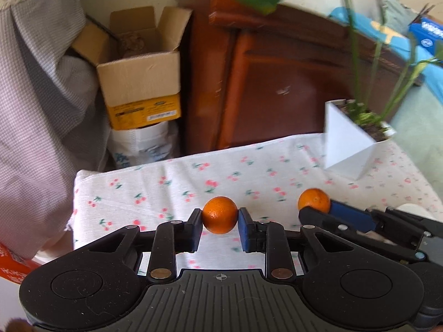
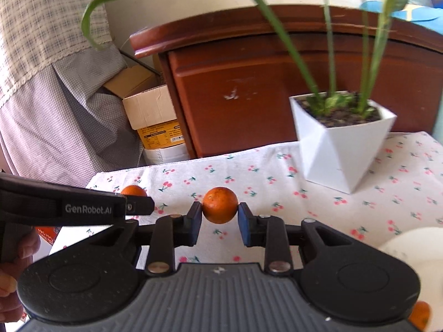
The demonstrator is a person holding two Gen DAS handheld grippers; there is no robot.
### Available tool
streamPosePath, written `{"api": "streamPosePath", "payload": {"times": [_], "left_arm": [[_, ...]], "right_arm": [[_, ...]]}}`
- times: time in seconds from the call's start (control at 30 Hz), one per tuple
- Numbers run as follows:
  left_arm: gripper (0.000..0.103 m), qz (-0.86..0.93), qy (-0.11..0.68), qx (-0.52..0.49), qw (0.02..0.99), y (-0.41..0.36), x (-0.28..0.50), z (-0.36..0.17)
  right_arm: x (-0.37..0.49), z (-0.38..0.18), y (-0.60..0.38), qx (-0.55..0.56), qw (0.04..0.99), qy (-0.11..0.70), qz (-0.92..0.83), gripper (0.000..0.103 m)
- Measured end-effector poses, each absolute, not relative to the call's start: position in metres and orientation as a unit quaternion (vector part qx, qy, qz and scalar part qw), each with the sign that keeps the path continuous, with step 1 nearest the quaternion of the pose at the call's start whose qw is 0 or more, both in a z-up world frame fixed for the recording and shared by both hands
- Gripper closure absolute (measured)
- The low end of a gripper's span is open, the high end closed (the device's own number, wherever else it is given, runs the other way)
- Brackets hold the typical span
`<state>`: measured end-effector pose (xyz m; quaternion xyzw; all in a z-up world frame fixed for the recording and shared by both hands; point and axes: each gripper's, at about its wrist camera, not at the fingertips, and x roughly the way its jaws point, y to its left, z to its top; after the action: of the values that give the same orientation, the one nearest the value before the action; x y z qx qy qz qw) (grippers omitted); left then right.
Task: Organize fruits
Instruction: 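Grasp a tangerine with the left tool while the right tool grasps the other tangerine, then carry both tangerines onto the plate and open both tools to release them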
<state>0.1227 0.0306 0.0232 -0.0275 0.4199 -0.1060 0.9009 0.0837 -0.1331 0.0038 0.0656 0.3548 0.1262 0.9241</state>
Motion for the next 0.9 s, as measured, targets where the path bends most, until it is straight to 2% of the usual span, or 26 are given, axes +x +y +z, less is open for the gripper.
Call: {"api": "streamPosePath", "payload": {"times": [0.53, 0.9], "left_arm": [[0.079, -0.225, 0.381, -0.051, 0.895, -0.036, 0.065, 0.074], [0.078, -0.309, 0.391, -0.025, 0.867, -0.102, 0.027, 0.069]], "right_arm": [[-0.007, 0.063, -0.228, 0.075, 0.934, 0.347, 0.043, 0.075], [-0.039, 0.059, -0.315, 0.181, 0.917, 0.353, -0.045, 0.075]]}}
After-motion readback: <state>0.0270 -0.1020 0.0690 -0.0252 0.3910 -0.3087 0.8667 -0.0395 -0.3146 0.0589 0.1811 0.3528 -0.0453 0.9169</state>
